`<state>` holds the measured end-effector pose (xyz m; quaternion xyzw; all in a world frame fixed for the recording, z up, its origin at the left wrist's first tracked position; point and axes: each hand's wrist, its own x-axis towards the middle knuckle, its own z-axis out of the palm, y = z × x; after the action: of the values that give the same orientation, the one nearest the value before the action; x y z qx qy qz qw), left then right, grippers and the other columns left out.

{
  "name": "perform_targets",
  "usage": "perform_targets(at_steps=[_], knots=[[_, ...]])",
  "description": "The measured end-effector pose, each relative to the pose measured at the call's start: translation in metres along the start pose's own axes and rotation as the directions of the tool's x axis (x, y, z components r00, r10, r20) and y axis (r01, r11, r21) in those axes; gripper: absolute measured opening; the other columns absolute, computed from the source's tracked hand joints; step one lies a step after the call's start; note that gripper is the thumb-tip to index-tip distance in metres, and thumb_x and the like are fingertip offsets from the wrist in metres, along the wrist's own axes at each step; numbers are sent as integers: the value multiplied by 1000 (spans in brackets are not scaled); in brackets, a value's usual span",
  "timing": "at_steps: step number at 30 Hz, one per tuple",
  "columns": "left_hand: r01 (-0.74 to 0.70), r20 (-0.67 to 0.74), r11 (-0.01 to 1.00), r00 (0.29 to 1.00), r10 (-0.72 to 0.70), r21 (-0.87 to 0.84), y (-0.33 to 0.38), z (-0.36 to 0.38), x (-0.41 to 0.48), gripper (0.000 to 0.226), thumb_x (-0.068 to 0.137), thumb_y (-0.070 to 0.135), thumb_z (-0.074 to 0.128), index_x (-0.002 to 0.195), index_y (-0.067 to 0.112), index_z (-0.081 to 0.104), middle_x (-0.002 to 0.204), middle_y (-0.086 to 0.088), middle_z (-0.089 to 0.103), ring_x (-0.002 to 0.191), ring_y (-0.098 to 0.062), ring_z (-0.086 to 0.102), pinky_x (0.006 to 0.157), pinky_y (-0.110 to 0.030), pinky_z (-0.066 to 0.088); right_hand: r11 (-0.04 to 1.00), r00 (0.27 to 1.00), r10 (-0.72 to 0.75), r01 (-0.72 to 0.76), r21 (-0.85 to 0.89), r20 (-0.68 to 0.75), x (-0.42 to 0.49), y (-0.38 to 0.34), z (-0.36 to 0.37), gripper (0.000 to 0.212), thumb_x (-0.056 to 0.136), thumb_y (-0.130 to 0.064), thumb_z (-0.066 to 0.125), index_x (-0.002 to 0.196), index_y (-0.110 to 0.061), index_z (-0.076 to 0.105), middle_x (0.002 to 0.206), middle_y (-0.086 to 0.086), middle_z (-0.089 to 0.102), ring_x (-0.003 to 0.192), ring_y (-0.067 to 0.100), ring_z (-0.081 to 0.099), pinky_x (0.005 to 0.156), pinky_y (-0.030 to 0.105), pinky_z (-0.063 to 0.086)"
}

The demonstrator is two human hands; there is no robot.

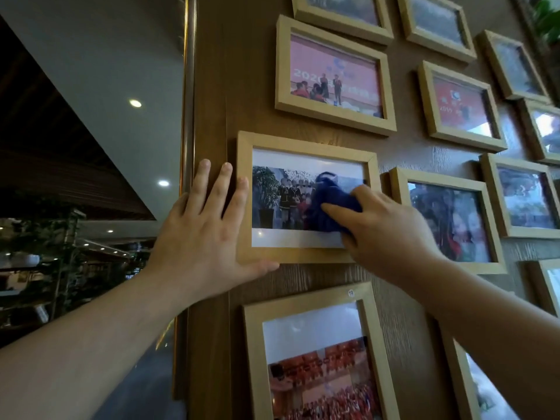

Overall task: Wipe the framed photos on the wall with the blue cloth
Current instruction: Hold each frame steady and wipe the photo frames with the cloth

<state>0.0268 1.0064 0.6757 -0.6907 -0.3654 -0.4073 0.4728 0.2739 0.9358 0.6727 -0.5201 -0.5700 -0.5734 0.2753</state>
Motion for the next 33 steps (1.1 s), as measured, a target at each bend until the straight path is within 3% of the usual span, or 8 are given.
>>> perform_targets(at_steps=[3, 7, 15, 19, 22, 24, 33], knots=[[-12, -9, 1000, 1000, 12, -4, 0, -1, -1, 122, 66, 96, 22, 152, 10, 11, 161, -18, 10, 148, -35, -4, 110, -57, 28, 989, 988, -130, 135, 57, -78, 12, -35, -7, 51, 77, -27, 71, 125, -23, 54, 99, 13, 54, 76, 29, 54, 46, 34, 43], [-24, -20, 999, 1000, 23, -30, -1, -2, -1, 120, 67, 95, 24, 151, 10, 16, 160, -19, 15, 148, -37, 0, 108, -58, 30, 973, 971, -215, 222, 58, -106, 17, -60, -9, 48, 79, -27, 70, 124, -21, 53, 102, 14, 53, 77, 29, 53, 44, 35, 45], [9, 17, 1000, 1000, -9, -17, 0, -2, 0, 123, 63, 97, 17, 153, 14, 3, 163, -15, 1, 147, -33, -13, 114, -60, 17, 989, 993, -119, 120, -85, 19, -19, 3, -1, 49, 76, -22, 72, 122, -23, 56, 101, 13, 54, 78, 28, 56, 46, 29, 38], [0, 25, 1000, 1000, 0, -4, 0, -3, 1, 123, 63, 97, 17, 152, 13, 7, 162, -18, 7, 148, -36, -6, 115, -63, 12, 988, 998, -46, 52, -147, 47, -37, 25, -1, 51, 77, -21, 70, 125, -21, 55, 101, 12, 55, 75, 26, 56, 46, 29, 36], [-56, 26, 998, 998, 57, -14, -1, -5, -2, 117, 69, 92, 21, 150, 7, 20, 159, -22, 17, 148, -37, 5, 115, -64, 10, 989, 999, -33, 36, -145, 20, -42, 28, -10, 50, 79, -17, 67, 128, -19, 53, 102, 13, 56, 76, 28, 56, 46, 33, 44], [-106, 14, 993, 994, 107, -47, 1, -7, -7, 111, 74, 88, 25, 149, 5, 25, 158, -23, 20, 147, -36, 10, 114, -64, 13, 985, 999, -38, 39, -171, 7, -45, 29, -19, 50, 80, -17, 66, 128, -19, 53, 103, 13, 56, 76, 28, 56, 47, 31, 42], [-375, -131, 909, 925, 355, -180, 60, -26, -24, 95, 84, 78, 31, 147, 7, 32, 154, -20, 32, 144, -35, 24, 111, -61, 29, 977, 997, -30, 44, -209, 70, -90, 57, -40, 50, 79, -21, 68, 127, -23, 54, 100, 12, 57, 72, 27, 58, 46, 29, 40]])
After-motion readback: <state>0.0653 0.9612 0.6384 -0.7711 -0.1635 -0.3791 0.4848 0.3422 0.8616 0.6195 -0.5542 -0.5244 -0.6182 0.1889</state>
